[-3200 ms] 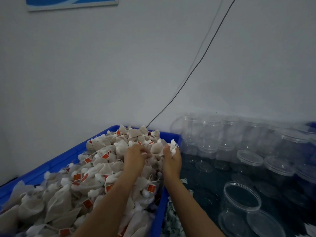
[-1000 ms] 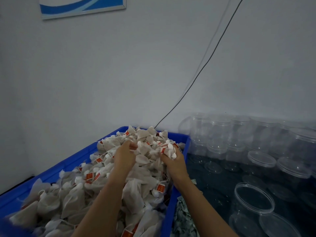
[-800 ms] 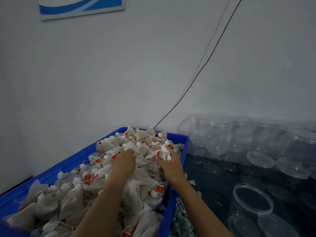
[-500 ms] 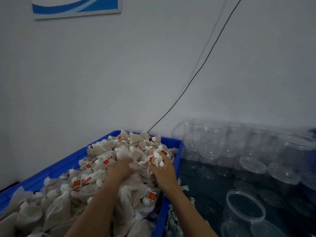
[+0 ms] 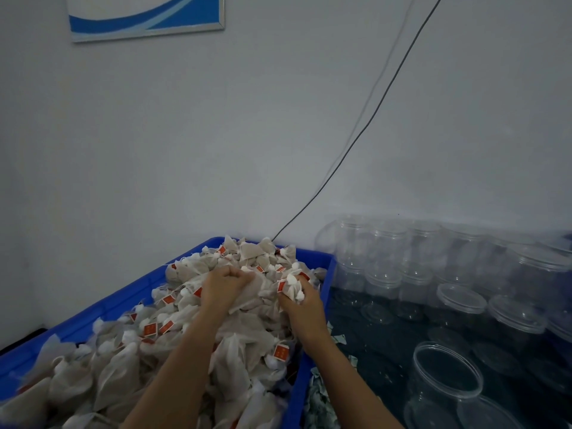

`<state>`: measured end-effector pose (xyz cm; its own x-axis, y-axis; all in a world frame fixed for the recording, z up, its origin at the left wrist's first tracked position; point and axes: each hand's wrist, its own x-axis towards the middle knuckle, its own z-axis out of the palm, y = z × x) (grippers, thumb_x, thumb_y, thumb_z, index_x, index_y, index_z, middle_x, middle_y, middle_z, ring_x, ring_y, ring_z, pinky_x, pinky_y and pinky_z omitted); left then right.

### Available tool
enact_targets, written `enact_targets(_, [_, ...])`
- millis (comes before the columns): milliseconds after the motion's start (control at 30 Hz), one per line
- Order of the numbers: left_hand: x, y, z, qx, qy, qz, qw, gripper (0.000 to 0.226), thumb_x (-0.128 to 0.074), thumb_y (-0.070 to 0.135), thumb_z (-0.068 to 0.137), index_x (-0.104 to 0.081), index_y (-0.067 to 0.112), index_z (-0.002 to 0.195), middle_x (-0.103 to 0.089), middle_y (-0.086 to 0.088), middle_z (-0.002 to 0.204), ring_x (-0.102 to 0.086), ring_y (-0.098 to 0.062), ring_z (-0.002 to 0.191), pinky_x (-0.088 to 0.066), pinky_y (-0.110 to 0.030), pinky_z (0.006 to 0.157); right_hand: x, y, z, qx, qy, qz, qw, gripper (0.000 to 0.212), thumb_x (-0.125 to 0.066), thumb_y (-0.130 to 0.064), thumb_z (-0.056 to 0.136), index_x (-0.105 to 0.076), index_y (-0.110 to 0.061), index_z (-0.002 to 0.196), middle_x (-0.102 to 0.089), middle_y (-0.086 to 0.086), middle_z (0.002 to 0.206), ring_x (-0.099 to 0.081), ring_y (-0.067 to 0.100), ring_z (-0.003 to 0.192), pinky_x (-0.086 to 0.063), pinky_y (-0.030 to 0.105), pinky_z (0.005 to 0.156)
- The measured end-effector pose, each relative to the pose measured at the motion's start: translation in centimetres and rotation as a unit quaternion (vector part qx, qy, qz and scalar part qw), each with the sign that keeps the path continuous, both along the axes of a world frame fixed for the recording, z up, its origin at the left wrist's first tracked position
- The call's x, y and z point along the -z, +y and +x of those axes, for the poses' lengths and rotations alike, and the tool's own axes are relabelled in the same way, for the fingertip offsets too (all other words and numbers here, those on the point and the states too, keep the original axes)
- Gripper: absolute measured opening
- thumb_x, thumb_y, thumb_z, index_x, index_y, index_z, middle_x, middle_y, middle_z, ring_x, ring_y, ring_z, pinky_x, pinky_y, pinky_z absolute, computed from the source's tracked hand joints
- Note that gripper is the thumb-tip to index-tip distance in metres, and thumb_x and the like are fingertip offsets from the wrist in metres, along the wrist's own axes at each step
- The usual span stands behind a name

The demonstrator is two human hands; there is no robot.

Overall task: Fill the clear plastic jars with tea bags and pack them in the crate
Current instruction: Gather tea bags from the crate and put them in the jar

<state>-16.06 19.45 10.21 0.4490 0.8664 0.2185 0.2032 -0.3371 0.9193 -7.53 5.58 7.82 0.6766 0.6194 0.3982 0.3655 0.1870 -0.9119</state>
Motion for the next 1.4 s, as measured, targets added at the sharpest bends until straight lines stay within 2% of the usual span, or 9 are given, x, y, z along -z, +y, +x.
enact_targets(233, [-0.1,-0.4,-0.2,0.076,0.002,0.003,0.997,0.035,-0.065,0.016,0.090,-0.059,0.010,0.123,-0.059,-0.006,0.117,-0.058,-0.026,0.106,-0.051,-0.043,0.094,0.1,0.1,0.1,0.014,0.008,0.005,1.000,0.016,-0.059,-0.028,0.093,-0.055,-0.040,0.102,-0.055,-0.030,0.094,-0.054,-0.021,0.084,-0.039,-0.004,0.064])
enact_targets(433, [0.1,-0.6,-0.2,0.130,-0.118,-0.218,0.960,0.025,-0.050,0.015,0.099,-0.056,0.008,0.122,-0.060,-0.014,0.115,-0.056,-0.034,0.111,-0.047,-0.051,0.099,0.3,0.1,0.2,0.007,0.003,0.004,1.000,0.022,-0.061,-0.025,0.092,-0.052,-0.044,0.090,-0.055,-0.032,0.085,-0.049,-0.030,0.081,-0.039,-0.004,0.061])
enact_targets(600, [0.3,-0.4,0.3,0.161,-0.206,-0.303,0.916,0.021,-0.042,0.009,0.101,-0.054,0.003,0.119,-0.061,-0.017,0.115,-0.059,-0.031,0.103,-0.049,-0.044,0.090,0.4,0.4,0.3,-0.008,-0.048,-0.023,0.999,0.017,-0.059,-0.019,0.093,-0.055,-0.033,0.083,-0.061,-0.013,0.079,-0.059,-0.004,0.073,-0.043,0.006,0.063])
enact_targets(767, [0.6,-1.5,0.6,0.161,-0.175,-0.303,0.923,0.022,-0.041,0.007,0.101,-0.059,0.002,0.113,-0.064,-0.015,0.103,-0.060,-0.028,0.099,-0.049,-0.043,0.093,0.6,0.7,0.2,-0.028,-0.112,-0.093,0.989,0.007,-0.055,-0.034,0.095,-0.054,-0.032,0.088,-0.060,-0.012,0.083,-0.056,0.000,0.078,-0.041,0.009,0.065])
enact_targets(933, [0.7,-1.4,0.9,0.113,-0.140,-0.336,0.924,0.034,-0.057,0.014,0.092,-0.051,0.003,0.123,-0.055,-0.022,0.122,-0.052,-0.035,0.113,-0.046,-0.046,0.095,0.6,0.6,0.2,-0.020,-0.104,-0.092,0.990,0.004,-0.056,-0.034,0.095,-0.054,-0.032,0.091,-0.061,-0.013,0.084,-0.057,-0.002,0.078,-0.040,0.007,0.063])
enact_targets(1033, [0.7,-1.1,1.3,0.070,-0.069,-0.246,0.964,0.035,-0.062,0.018,0.091,-0.055,0.005,0.123,-0.057,-0.018,0.118,-0.054,-0.034,0.108,-0.048,-0.046,0.094,0.4,0.5,0.1,-0.013,-0.083,-0.067,0.994,0.007,-0.056,-0.031,0.095,-0.055,-0.033,0.088,-0.063,-0.010,0.086,-0.059,0.000,0.080,-0.045,0.009,0.067])
enact_targets(1133, [0.9,-0.1,1.6,0.015,0.046,-0.043,0.998,0.018,-0.055,0.016,0.096,-0.066,0.006,0.107,-0.065,-0.015,0.111,-0.060,-0.027,0.094,-0.050,-0.039,0.090,0.2,0.3,0.0,-0.005,-0.072,-0.040,0.997,0.012,-0.056,-0.027,0.095,-0.055,-0.034,0.086,-0.064,-0.011,0.085,-0.059,-0.004,0.077,-0.045,0.005,0.067])
enact_targets(1233, [1.6,1.4,1.1,-0.063,0.129,0.073,0.987,0.025,-0.053,0.007,0.095,-0.058,0.008,0.119,-0.061,-0.012,0.121,-0.056,-0.019,0.099,-0.048,-0.030,0.086,0.4,0.3,-0.2,-0.006,-0.067,-0.038,0.997,0.010,-0.058,-0.029,0.094,-0.055,-0.036,0.088,-0.063,-0.015,0.086,-0.059,-0.009,0.081,-0.046,0.005,0.067])
enact_targets(1400, [2.6,1.8,1.2,-0.047,0.236,0.112,0.964,0.040,-0.058,0.029,0.095,-0.050,0.013,0.131,-0.057,-0.008,0.128,-0.055,-0.024,0.116,-0.045,-0.040,0.102,0.6,0.4,0.2,-0.006,-0.057,-0.035,0.998,0.010,-0.058,-0.027,0.094,-0.057,-0.034,0.088,-0.065,-0.011,0.088,-0.059,-0.010,0.083,-0.047,0.006,0.067])
